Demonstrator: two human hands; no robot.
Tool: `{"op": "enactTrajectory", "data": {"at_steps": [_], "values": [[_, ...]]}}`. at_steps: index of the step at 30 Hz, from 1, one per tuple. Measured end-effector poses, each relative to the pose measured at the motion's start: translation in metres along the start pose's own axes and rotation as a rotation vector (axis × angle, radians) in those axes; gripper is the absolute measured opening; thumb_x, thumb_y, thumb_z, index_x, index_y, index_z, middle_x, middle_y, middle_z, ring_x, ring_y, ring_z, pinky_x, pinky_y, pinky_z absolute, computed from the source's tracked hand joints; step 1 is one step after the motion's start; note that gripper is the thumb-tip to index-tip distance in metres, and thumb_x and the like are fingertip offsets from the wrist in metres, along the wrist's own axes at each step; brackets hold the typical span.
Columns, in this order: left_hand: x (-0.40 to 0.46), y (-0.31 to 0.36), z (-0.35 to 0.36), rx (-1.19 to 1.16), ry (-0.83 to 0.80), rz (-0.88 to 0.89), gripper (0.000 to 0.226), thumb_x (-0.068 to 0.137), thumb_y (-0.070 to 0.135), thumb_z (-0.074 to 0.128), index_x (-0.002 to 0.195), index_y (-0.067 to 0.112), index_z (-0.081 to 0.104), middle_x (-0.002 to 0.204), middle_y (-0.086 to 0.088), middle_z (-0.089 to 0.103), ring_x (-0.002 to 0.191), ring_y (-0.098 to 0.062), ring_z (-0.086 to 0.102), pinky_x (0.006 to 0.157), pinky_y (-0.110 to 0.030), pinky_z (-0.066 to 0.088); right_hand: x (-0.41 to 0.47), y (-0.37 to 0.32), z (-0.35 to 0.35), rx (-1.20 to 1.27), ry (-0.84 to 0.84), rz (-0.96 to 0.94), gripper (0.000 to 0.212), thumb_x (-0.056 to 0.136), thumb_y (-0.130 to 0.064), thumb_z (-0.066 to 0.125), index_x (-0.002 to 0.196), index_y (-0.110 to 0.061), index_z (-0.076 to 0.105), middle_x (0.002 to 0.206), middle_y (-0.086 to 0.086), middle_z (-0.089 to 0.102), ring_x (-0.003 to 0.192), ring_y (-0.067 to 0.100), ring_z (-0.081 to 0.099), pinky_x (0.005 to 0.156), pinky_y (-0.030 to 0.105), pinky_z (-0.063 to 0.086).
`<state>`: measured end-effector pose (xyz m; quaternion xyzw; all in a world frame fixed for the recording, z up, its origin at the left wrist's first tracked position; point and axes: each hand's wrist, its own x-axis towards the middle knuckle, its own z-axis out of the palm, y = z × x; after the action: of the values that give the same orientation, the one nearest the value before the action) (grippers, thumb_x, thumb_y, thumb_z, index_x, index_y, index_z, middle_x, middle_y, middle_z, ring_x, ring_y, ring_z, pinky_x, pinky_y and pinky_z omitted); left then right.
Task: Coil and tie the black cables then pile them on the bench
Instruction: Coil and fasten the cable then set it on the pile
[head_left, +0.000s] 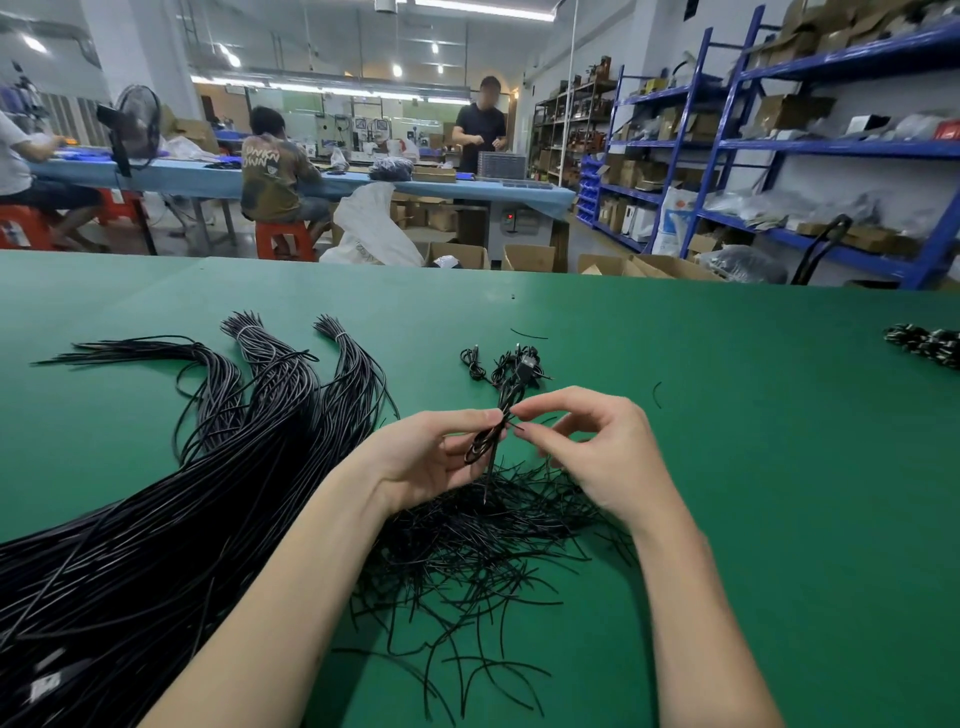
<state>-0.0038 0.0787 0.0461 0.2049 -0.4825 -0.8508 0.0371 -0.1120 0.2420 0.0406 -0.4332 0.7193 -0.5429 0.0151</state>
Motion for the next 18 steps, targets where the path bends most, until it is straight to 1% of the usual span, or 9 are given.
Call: {"op": "enactTrajectory", "data": {"at_steps": [2,4,6,9,11,13,15,16,18], "values": [[-0.001,0.0,-0.001,0.017,-0.008,-0.016,0.006,0.064,0.01,0.08,0.07,0.009,0.08,0.077,-0.008,0.073,0.061,-0.011,0.064,0.052,-0.018,0.054,0.001,-0.001,0.0,-0.024,0.016,-0.031,0.016,0.08,-0.029,0.086,0.086,-0.042,0.079,0.085,-0.021,0.076,0.066,0.006,0.065,0.06,0.013,0.045],[-0.001,0.001,-0.002,0.035,-0.009,-0.02,0.009,0.063,0.011,0.081,0.072,0.009,0.08,0.077,-0.007,0.073,0.06,-0.011,0.065,0.053,-0.018,0.055,0.001,-0.001,0.001,-0.039,0.026,-0.061,0.015,0.079,-0.028,0.088,0.082,-0.04,0.08,0.084,-0.022,0.075,0.065,0.004,0.063,0.06,0.011,0.044],[-0.001,0.002,-0.002,0.055,-0.017,-0.015,0.012,0.062,0.012,0.081,0.074,0.01,0.081,0.078,-0.007,0.074,0.06,-0.012,0.066,0.054,-0.017,0.055,0.002,-0.001,0.001,-0.049,0.025,-0.091,0.013,0.077,-0.028,0.089,0.079,-0.039,0.081,0.082,-0.022,0.075,0.064,0.006,0.063,0.06,0.013,0.047],[-0.002,0.003,-0.003,0.078,-0.018,-0.005,0.011,0.062,0.014,0.081,0.073,0.011,0.082,0.078,-0.005,0.074,0.061,-0.011,0.066,0.057,-0.017,0.054,0.003,-0.004,0.004,-0.064,0.047,-0.135,0.009,0.076,-0.031,0.09,0.079,-0.035,0.082,0.081,-0.021,0.075,0.064,0.012,0.065,0.062,0.022,0.051],[-0.002,0.003,-0.003,0.089,-0.015,0.003,0.01,0.063,0.014,0.08,0.073,0.011,0.082,0.076,-0.005,0.074,0.061,-0.011,0.066,0.055,-0.016,0.054,0.003,-0.005,0.006,-0.054,0.086,-0.152,0.009,0.076,-0.03,0.09,0.076,-0.034,0.082,0.078,-0.021,0.075,0.063,0.009,0.064,0.06,0.016,0.046],[-0.002,0.003,-0.003,0.114,-0.018,0.049,0.012,0.065,0.015,0.08,0.076,0.011,0.082,0.077,-0.004,0.073,0.061,-0.009,0.065,0.053,-0.017,0.053,0.003,-0.005,0.011,-0.016,0.108,-0.11,0.011,0.077,-0.028,0.089,0.073,-0.034,0.081,0.073,-0.019,0.074,0.059,0.005,0.061,0.056,0.011,0.042],[-0.001,0.002,-0.003,0.148,-0.021,0.14,0.014,0.068,0.018,0.078,0.08,0.011,0.082,0.08,-0.002,0.073,0.064,-0.007,0.065,0.058,-0.016,0.053,0.003,-0.005,0.017,0.124,0.111,0.07,0.009,0.078,-0.026,0.088,0.072,-0.027,0.082,0.064,-0.012,0.071,0.051,0.004,0.054,0.05,0.014,0.039],[0.0,0.002,-0.003,0.167,-0.019,0.188,0.018,0.07,0.019,0.078,0.085,0.01,0.081,0.083,-0.002,0.074,0.067,-0.007,0.065,0.062,-0.017,0.053,0.005,-0.004,0.02,0.273,0.102,0.228,0.009,0.079,-0.023,0.087,0.073,-0.022,0.081,0.062,-0.009,0.069,0.048,0.005,0.051,0.047,0.015,0.037],[0.001,0.001,-0.003,0.208,0.022,0.256,0.028,0.071,0.018,0.079,0.096,0.005,0.077,0.087,-0.004,0.075,0.072,-0.008,0.067,0.066,-0.017,0.053,0.007,-0.003,0.03,0.685,0.036,0.607,0.008,0.079,-0.014,0.082,0.074,-0.012,0.076,0.065,-0.002,0.065,0.045,0.004,0.046,0.039,0.014,0.03]]}}
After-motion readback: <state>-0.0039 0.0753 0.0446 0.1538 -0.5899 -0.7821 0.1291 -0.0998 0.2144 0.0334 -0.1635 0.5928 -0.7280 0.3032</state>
